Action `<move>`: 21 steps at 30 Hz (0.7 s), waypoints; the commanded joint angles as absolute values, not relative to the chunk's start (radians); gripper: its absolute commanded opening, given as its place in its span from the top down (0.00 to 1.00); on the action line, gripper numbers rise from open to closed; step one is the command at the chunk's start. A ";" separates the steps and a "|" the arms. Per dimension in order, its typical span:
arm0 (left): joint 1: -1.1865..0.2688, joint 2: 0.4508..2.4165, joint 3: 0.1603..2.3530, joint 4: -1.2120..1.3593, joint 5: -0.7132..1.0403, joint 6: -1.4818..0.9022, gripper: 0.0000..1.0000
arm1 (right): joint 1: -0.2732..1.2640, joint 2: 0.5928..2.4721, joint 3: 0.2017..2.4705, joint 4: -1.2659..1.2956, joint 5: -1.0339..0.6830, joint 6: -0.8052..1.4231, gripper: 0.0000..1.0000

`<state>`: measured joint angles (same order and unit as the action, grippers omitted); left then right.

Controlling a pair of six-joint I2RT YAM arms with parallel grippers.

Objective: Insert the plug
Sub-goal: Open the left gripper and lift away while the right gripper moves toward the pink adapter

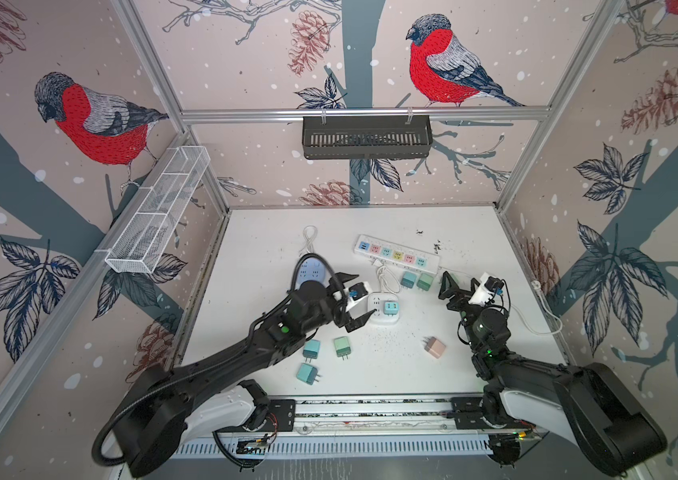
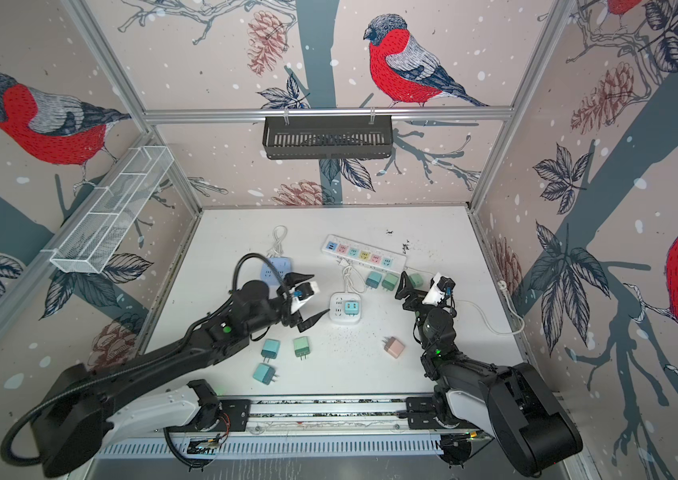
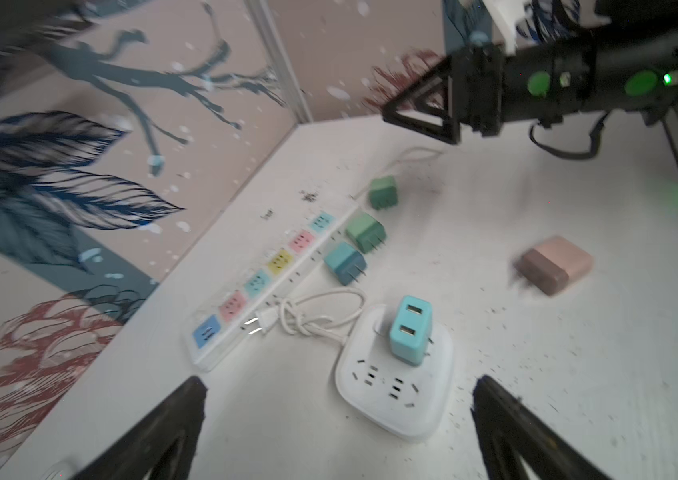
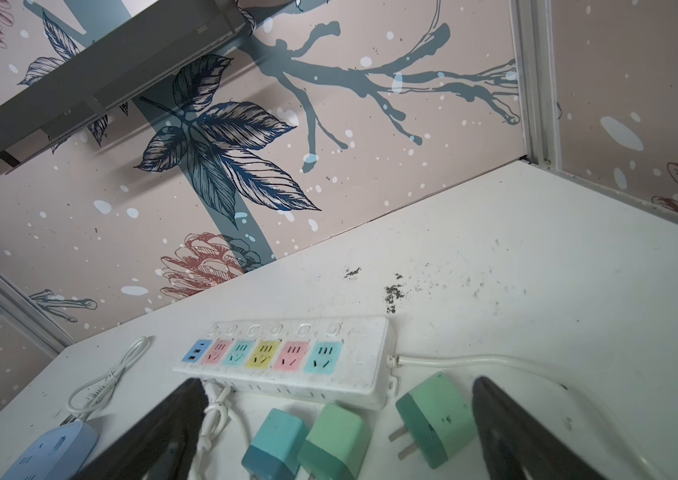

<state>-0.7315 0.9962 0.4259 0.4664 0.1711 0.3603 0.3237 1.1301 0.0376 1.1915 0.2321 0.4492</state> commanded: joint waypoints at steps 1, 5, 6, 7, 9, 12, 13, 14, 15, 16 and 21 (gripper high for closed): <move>-0.652 0.871 0.263 0.871 0.010 0.102 0.01 | 0.315 1.105 0.042 1.169 0.132 0.452 0.00; -0.514 0.809 0.213 0.784 0.041 0.013 0.01 | 0.326 0.997 0.101 0.901 0.155 0.484 0.05; -0.495 0.822 0.202 0.793 0.031 0.004 0.01 | 0.338 0.958 0.128 0.799 0.174 0.500 0.06; -0.481 0.847 0.183 0.830 0.003 -0.022 0.01 | 0.351 0.924 0.139 0.721 0.183 0.506 0.07; -0.452 0.918 0.142 0.938 -0.068 -0.083 0.01 | 0.394 0.847 0.143 0.585 0.227 0.530 0.07; -0.406 1.022 0.133 0.990 -0.259 -0.234 0.01 | 0.472 0.706 0.121 0.438 0.281 0.579 0.07; -0.382 1.050 0.132 0.998 -0.279 -0.270 0.01 | 0.497 0.659 0.111 0.404 0.281 0.594 0.07; -0.363 1.074 0.133 1.009 -0.268 -0.285 0.01 | 0.515 0.624 0.102 0.376 0.279 0.603 0.07; -0.344 1.097 0.135 1.017 -0.252 -0.285 0.01 | 0.534 0.585 0.096 0.341 0.281 0.613 0.07; -0.341 1.120 0.138 1.029 -0.268 -0.293 0.01 | 0.547 0.551 0.096 0.292 0.289 0.629 0.07; -0.340 1.129 0.150 1.001 -0.296 -0.315 0.02 | 0.599 0.490 0.105 0.161 0.300 0.681 0.09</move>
